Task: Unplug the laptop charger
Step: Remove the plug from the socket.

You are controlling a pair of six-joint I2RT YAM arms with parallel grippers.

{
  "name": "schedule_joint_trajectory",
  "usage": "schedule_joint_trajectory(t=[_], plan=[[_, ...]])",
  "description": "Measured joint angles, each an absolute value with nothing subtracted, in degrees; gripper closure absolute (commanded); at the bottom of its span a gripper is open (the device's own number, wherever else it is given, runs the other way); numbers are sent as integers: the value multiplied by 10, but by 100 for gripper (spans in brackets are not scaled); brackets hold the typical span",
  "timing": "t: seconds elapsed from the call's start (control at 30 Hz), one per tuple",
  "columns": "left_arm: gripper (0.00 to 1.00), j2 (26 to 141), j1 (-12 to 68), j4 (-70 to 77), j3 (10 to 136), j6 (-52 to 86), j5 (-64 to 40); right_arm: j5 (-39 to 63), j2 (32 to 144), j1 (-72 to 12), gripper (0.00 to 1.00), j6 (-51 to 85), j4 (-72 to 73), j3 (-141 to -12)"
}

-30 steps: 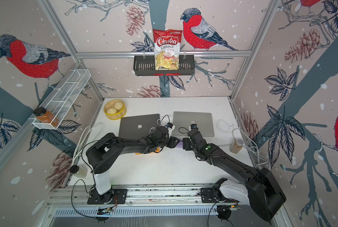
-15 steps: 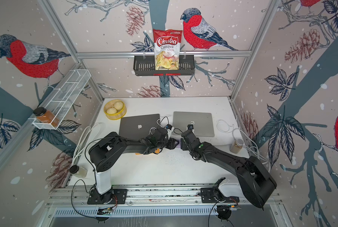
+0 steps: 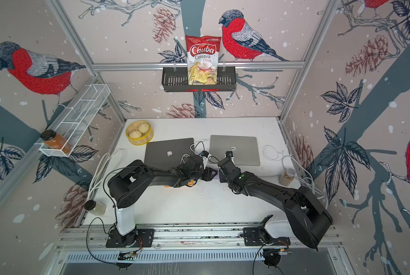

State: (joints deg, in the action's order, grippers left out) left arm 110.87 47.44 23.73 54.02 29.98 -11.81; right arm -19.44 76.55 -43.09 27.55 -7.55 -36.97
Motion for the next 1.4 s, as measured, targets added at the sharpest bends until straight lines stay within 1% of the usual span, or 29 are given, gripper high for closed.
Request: schedule_joint_trajectory(t=[0.2,0.33,0.93,1.07,1.17,1.27,1.4], plan=[[51,1109,474,237,540,300,-118,-208,765,-436,58,283,-84,-373],[52,1110,474,238,540,300,-119,-211,765,-438,61,284,-93,-377],[52,1117,474,252,541,302,-121,-218,730,-442,63,284,-114,-398],[52,1117,474,253,540,306,-120,-236,725,-439,63,285,-158,-427],[52,1116,474,253,540,310,-120,-248,723,-412,63,284,-214,-467],[52,1116,474,253,540,310,-120,-242,723,-358,63,279,-278,-504],[52,1114,475,252,540,310,-125,-206,748,-255,65,237,-339,-547]])
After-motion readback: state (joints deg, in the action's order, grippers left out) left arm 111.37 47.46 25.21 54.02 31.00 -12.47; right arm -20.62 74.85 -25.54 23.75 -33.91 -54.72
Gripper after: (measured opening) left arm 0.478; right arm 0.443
